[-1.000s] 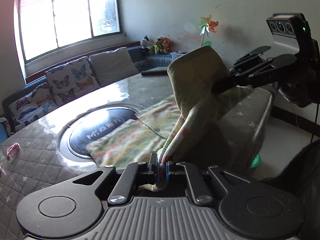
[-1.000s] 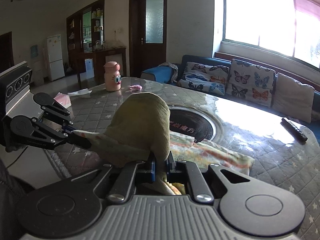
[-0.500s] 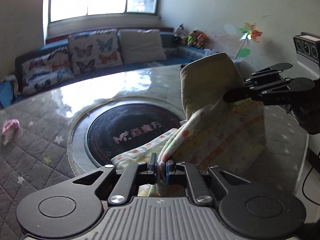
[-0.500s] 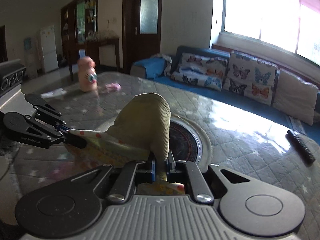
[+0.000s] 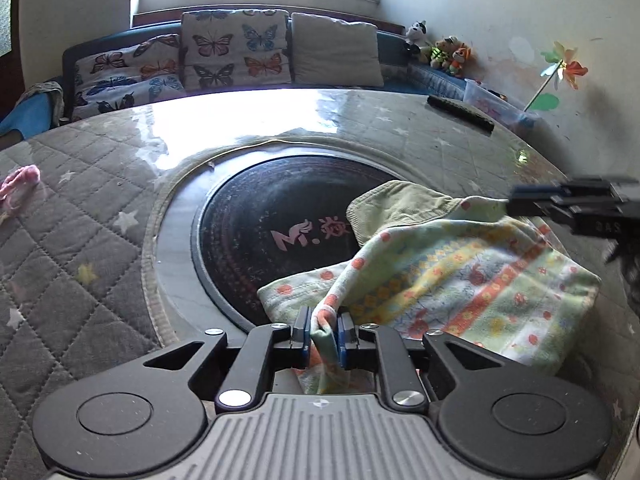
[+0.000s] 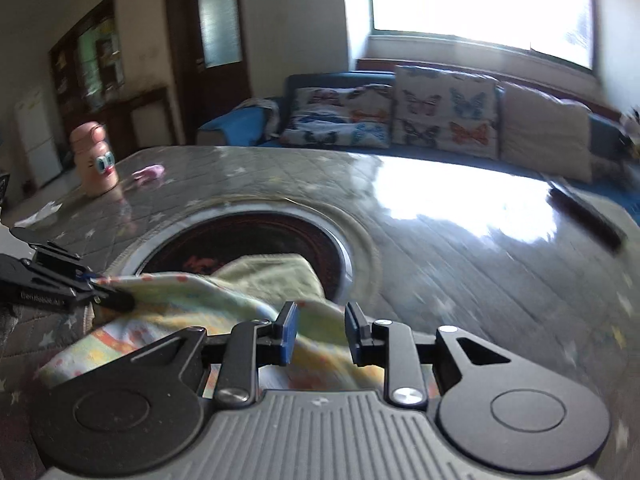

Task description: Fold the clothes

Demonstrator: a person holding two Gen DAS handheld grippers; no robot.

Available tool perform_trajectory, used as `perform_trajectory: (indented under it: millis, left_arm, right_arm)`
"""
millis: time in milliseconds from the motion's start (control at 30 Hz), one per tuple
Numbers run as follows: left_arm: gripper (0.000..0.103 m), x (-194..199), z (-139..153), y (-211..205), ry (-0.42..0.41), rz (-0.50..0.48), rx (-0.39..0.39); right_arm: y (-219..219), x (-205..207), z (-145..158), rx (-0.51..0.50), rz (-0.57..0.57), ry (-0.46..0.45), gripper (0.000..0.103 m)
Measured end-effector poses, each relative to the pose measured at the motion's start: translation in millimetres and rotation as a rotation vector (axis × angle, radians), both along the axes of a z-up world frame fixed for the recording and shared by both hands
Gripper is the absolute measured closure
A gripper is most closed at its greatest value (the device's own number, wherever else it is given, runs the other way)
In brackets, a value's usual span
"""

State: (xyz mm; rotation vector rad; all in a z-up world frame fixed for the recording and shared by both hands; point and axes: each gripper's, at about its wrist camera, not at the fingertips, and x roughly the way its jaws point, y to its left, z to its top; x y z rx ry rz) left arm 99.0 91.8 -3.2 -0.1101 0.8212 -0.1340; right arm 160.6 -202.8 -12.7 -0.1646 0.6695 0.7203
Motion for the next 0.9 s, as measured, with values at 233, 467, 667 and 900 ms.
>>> perform_trajectory:
  millis: [233,467,667,900]
  left_arm:
    - [0.072,2.5,1.0,5.8,-0.003,0.070,0.029]
    - [0.068,1.9,9.7,10.3,-0.033,0.121,0.043]
    - [0.068,-0.1,26.6,-10.3,-0.090,0.054,0.029]
    - [0.068,20.0,24.7,-40.1,-0.085,-0.049,0.005]
  right_arm:
    - [-42.6,12.2,-24.4,-0.021,-0.164,0.089,0.077]
    - [-47.3,26.6,-28.0,0.039,-0.184,0.125,0.077]
    - [-44.4,19.3,-22.1,0.040,-0.213,0.098,0.099]
    - [-55.5,-2.0,-0.8,0.039,-0.297,0.061,0.102]
